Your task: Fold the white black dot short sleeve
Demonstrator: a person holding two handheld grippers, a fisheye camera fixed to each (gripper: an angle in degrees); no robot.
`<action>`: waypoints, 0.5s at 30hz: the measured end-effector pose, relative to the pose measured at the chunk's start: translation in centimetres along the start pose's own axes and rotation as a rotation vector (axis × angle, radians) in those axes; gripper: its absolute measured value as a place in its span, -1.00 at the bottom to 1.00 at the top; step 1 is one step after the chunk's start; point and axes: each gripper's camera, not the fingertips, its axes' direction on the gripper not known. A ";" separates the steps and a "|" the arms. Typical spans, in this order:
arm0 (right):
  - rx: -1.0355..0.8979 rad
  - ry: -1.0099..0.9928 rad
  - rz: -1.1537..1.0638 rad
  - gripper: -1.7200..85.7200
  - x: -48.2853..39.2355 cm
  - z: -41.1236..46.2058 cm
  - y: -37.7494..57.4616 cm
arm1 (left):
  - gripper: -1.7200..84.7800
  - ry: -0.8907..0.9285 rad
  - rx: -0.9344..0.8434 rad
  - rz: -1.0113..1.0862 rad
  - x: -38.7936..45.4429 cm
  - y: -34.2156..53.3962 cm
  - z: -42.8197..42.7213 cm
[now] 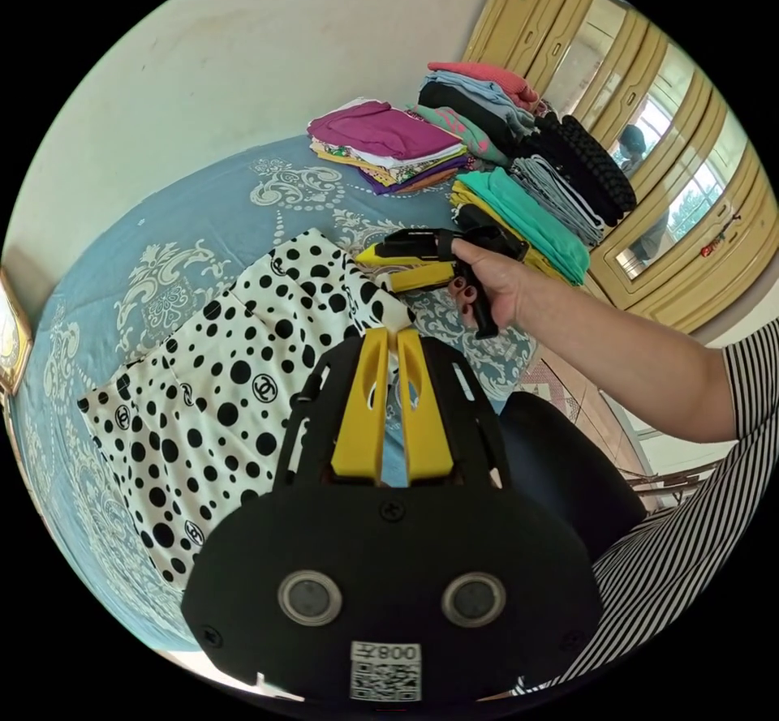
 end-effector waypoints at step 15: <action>-0.051 0.027 0.032 -0.66 -5.2 5.2 -6.3 | -0.91 -0.002 0.010 0.047 -1.8 6.0 2.5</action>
